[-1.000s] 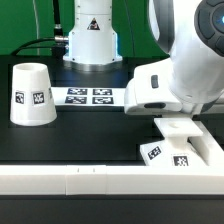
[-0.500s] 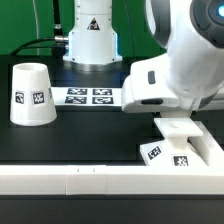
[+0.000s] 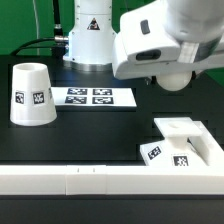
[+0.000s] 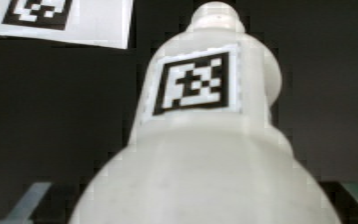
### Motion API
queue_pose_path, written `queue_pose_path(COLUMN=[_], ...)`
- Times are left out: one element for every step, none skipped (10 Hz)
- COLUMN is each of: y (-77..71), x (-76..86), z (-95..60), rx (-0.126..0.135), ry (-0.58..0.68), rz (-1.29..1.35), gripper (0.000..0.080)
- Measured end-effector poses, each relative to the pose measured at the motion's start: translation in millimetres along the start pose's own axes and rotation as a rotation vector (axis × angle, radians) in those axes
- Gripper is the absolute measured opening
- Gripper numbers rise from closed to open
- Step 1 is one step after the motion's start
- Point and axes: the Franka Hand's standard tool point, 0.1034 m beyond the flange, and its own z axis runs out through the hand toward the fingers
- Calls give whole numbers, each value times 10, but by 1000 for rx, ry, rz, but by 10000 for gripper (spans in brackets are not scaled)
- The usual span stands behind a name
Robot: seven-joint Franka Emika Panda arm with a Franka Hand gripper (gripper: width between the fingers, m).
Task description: Assemble lamp
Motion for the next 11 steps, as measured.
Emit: queue_pose_path(y=[0,3,-2,-2,18,82,109,135,164,180,184], x=[73,62,146,217,179,223,215,168,156,126,234], z=[33,58,11,-41,-32,-124,-260,-393,-565,-660,-707], rx=[0,0,0,-2,-6,-10,-14,-15,-14,-13,-21], ry=[42,37,91,197,241,318,385,414,463,482,597], rz=[1,2,2,4,-4,-33,-38,-45,-47,-44,-43], gripper=[573,573,573,573,573,573,573,573,573,573,573])
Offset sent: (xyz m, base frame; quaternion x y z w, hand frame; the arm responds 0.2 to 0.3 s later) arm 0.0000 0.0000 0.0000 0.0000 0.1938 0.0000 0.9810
